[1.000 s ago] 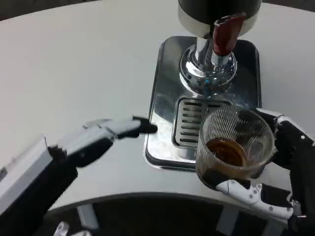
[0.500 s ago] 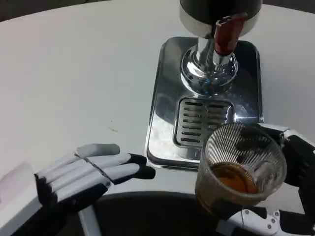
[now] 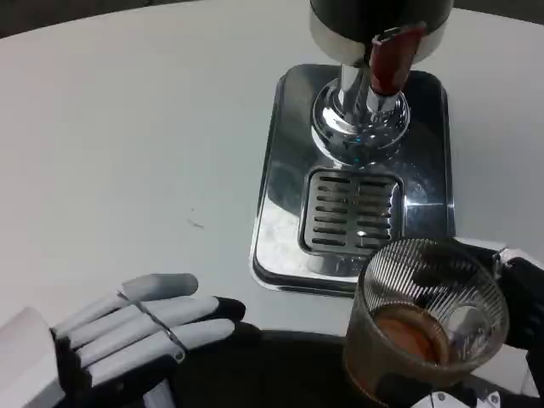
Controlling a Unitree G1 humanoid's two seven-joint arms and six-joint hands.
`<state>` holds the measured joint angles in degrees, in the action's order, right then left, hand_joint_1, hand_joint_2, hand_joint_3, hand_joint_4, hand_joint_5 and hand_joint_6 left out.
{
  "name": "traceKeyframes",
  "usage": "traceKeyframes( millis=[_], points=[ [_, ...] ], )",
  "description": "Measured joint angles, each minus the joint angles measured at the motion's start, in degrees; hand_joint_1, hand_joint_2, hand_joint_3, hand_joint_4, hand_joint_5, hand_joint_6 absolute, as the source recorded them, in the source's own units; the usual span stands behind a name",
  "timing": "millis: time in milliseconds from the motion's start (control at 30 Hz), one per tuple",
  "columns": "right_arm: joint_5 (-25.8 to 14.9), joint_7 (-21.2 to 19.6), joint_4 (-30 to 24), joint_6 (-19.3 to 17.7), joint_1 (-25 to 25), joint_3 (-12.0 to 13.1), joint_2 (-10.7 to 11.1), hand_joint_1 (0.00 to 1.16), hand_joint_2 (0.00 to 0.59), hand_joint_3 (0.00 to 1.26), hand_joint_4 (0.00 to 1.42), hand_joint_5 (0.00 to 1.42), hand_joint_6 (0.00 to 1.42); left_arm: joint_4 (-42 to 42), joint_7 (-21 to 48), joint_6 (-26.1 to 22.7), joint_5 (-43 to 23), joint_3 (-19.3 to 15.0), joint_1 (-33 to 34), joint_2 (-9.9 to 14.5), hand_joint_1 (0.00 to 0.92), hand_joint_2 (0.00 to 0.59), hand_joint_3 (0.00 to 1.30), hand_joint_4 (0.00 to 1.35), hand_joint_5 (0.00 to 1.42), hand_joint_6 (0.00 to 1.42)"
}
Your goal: Grasp the cup under the faucet to collect the drink, then remove the cup.
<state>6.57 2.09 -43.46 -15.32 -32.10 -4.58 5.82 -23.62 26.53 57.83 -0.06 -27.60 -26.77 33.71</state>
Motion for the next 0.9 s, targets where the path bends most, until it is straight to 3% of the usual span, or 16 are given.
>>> traceKeyframes(
  millis=[233,467,900],
  points=[
    [-0.7,1.2,-2.1,0.0,-1.7,0.3,0.7,0.98,0.117,0.81,0.86,1.05,1.09,0.4,0.0,3.6,0.5,-1.2,-0.9,0.3,0.000,0.090,0.26,0.15,0.21,0.10],
    [-1.6,2.1,-3.2,0.1,-2.0,0.6,1.5,0.98,0.121,0.81,0.86,1.05,1.09,1.3,0.0,6.5,1.8,-3.1,-2.0,1.1,0.000,0.091,0.19,0.06,0.12,0.02],
    [-2.0,3.6,-4.1,1.6,-1.9,0.9,1.7,0.98,0.122,0.82,0.86,1.05,1.09,1.4,0.0,8.3,3.0,-4.4,-2.9,2.6,0.000,0.091,0.14,0.00,0.04,0.00]
  ],
)
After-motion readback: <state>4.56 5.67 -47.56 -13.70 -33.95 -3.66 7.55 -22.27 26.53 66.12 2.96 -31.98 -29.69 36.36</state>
